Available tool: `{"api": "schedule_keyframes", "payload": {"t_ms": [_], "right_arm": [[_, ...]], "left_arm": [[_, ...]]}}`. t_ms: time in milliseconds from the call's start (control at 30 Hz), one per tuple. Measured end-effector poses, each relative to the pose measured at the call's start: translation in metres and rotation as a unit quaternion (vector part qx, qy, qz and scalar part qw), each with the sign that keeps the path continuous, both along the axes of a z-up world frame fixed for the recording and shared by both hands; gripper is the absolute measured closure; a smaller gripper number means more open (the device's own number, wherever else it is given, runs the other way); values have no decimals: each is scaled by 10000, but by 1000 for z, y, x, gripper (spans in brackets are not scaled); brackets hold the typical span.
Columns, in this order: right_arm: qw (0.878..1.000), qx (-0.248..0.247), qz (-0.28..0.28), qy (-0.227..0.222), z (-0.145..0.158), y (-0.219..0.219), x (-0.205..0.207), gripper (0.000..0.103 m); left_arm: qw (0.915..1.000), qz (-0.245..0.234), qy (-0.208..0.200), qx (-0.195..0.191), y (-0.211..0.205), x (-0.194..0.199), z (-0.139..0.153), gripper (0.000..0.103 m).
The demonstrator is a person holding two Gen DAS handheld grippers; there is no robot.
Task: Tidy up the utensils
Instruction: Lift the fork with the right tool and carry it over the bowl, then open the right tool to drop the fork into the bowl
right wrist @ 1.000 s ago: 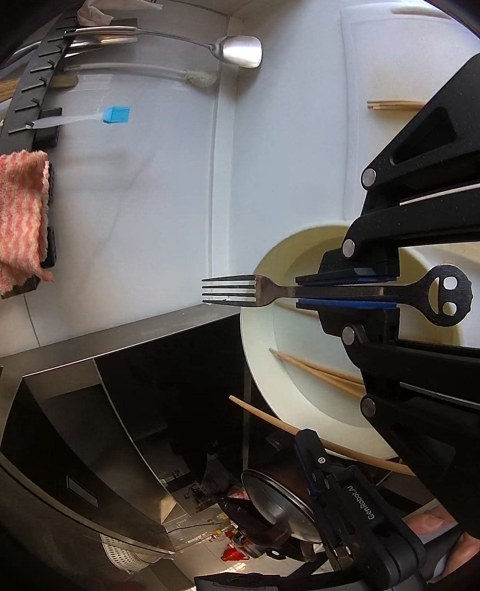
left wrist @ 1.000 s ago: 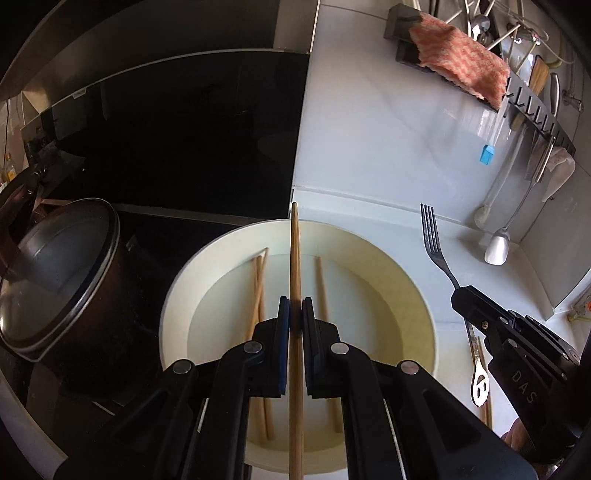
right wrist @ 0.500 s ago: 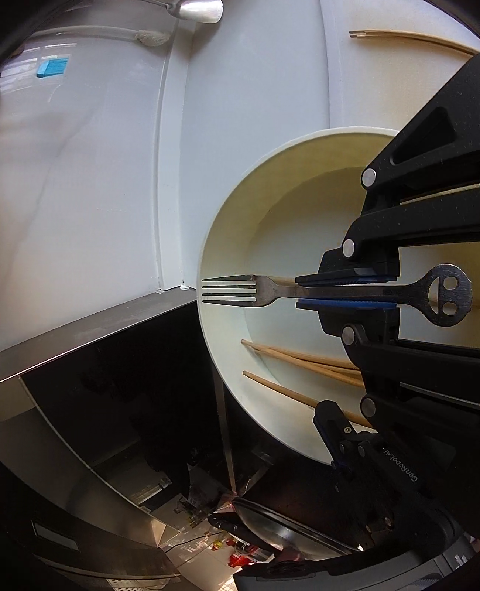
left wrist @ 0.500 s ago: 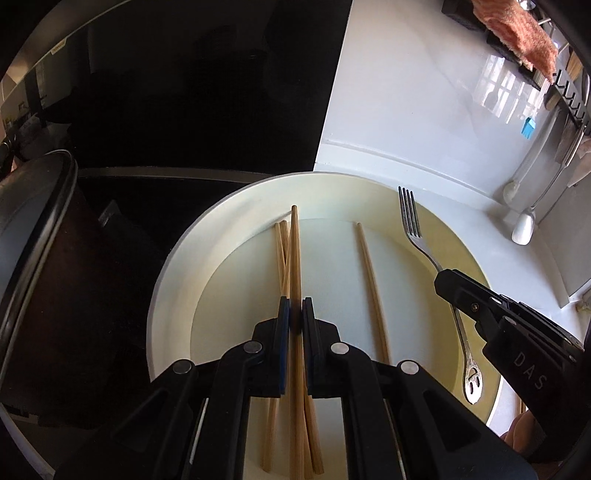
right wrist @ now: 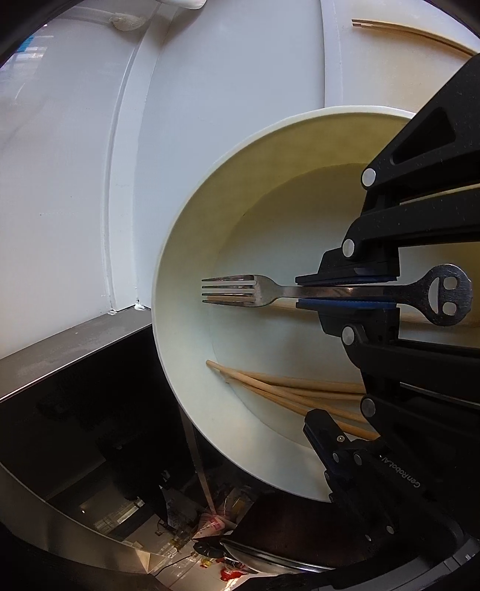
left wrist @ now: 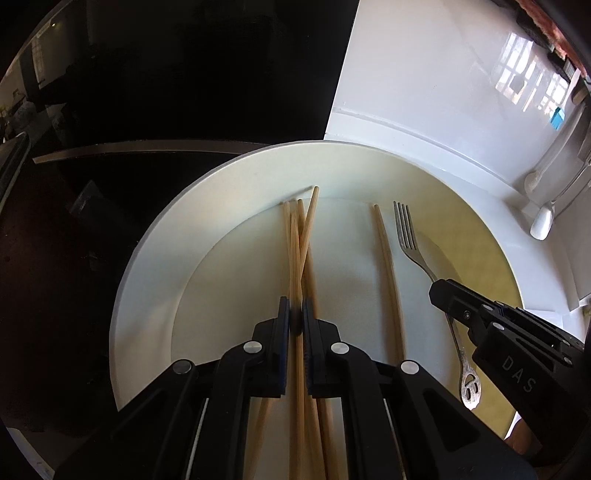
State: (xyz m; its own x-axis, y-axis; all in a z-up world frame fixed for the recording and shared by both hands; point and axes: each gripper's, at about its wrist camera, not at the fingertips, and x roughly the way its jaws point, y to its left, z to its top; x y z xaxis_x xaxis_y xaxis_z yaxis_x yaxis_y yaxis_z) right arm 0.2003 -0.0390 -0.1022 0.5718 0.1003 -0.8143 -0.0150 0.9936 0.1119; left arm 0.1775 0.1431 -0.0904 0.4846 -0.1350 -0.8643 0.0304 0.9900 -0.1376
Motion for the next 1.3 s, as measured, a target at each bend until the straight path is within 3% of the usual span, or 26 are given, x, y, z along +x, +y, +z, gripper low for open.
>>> {"api": "schedule_keyframes", "payload": {"t_ms": [267,333,400,433,567,667,1033,1300], "right_arm": [[9996,-44,-43,266,-6,1,6,96],[9997,-72,-30,234,-5,2,7,92],[9997,-123,-52,183,-4,2,5,84],[9998,-124,-53,164,-3,2,4,84],[9998,-172,-86,58,2,-2,-1,83],[9997,-207,-114,-58,8,-5,-7,74],[9968,-303,-13,-737,44,-9,-56,56],[9958,-348,-258,-808,53,-15,-102,48]], "left_arm": [[9994,61,317,134,-4,13,-8,95],[9993,78,368,82,-2,13,-9,94],[9991,113,411,67,0,14,-10,81],[9990,136,418,63,2,13,-9,77],[9991,227,346,67,7,7,-4,45],[9992,265,293,81,11,0,3,33],[9992,284,-64,258,32,-26,36,18],[9988,40,-359,317,19,-50,58,9]]}}
